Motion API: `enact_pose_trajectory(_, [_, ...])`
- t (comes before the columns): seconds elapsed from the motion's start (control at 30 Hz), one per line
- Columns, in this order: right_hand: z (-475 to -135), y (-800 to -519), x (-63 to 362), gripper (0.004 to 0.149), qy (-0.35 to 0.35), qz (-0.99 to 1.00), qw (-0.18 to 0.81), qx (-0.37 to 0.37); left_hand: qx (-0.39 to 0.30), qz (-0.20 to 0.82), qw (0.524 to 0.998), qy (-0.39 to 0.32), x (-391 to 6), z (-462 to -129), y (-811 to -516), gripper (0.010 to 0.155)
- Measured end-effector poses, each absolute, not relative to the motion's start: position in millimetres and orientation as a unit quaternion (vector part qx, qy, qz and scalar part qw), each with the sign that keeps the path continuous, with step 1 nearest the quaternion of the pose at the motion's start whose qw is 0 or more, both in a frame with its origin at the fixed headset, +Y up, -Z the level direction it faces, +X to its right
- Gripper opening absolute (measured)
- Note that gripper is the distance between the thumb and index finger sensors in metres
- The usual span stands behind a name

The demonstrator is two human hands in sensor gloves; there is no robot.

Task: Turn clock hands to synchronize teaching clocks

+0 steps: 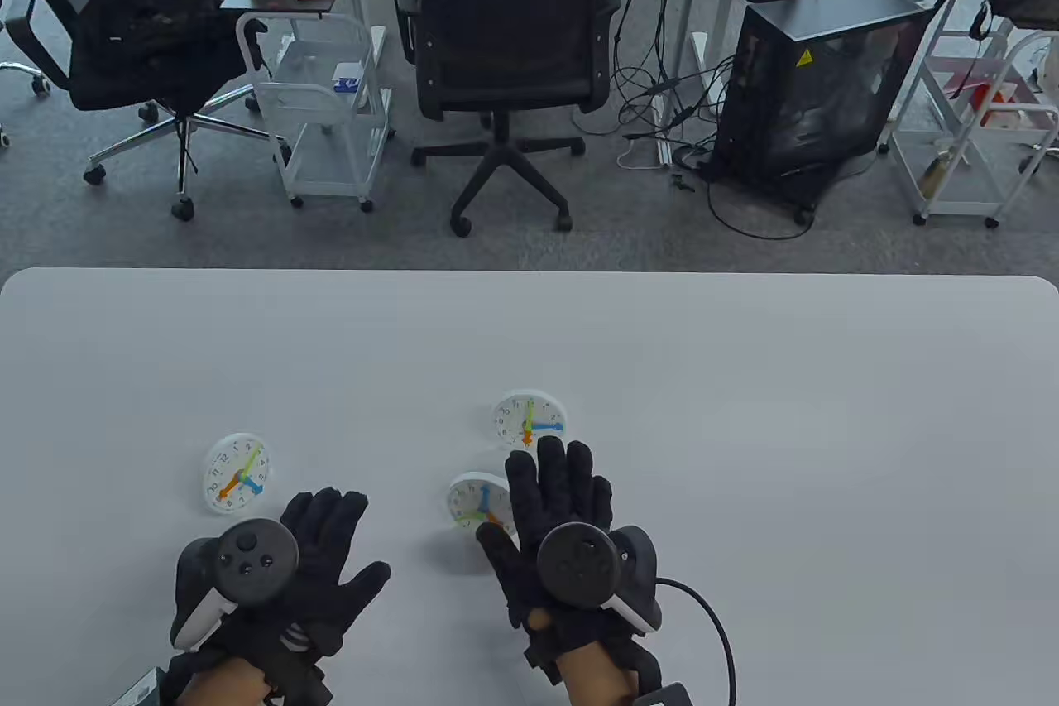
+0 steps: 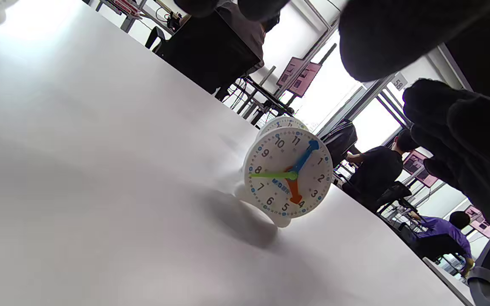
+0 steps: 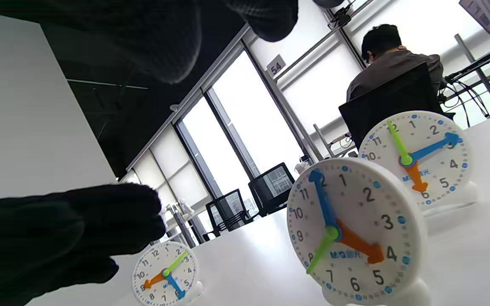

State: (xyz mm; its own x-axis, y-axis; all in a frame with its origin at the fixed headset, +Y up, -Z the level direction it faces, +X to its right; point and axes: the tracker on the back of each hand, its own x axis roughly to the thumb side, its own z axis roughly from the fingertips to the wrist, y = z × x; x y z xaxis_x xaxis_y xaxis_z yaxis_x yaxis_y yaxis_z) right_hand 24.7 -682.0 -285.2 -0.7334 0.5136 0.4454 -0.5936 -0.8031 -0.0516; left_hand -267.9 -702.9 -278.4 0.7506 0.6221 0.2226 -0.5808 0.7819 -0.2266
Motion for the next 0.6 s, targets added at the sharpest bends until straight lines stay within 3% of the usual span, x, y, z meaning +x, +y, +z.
enact_pose_trajectory(0.6, [-279.1,-676.0,17.1,0.076,-0.143,0.917,0.298,0.222,-0.058,0.335,0.93,-0.14,-270.8,-279.5,-702.0,0.083])
